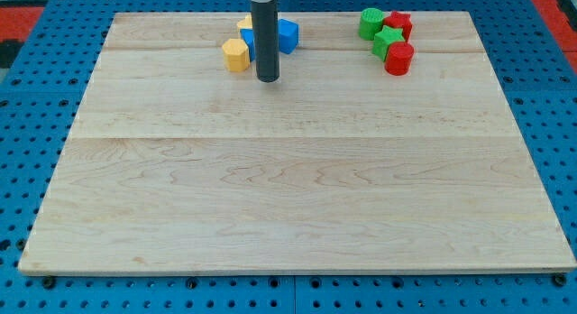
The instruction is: Push green circle closer to the blue cube
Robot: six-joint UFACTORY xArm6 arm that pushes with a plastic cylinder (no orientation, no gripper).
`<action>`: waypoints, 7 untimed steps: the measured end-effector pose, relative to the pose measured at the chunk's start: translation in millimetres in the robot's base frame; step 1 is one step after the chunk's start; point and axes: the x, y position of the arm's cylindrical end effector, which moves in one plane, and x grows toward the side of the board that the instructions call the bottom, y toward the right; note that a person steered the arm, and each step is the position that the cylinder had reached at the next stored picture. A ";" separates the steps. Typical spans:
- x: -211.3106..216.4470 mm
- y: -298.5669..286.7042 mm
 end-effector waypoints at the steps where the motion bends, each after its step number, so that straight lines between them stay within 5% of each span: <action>1: 0.5 0.0; 2: 25.2 22.4; 3: 63.8 112.2; 4: 47.6 236.9; 6: -114.8 331.0; 7: -142.2 333.7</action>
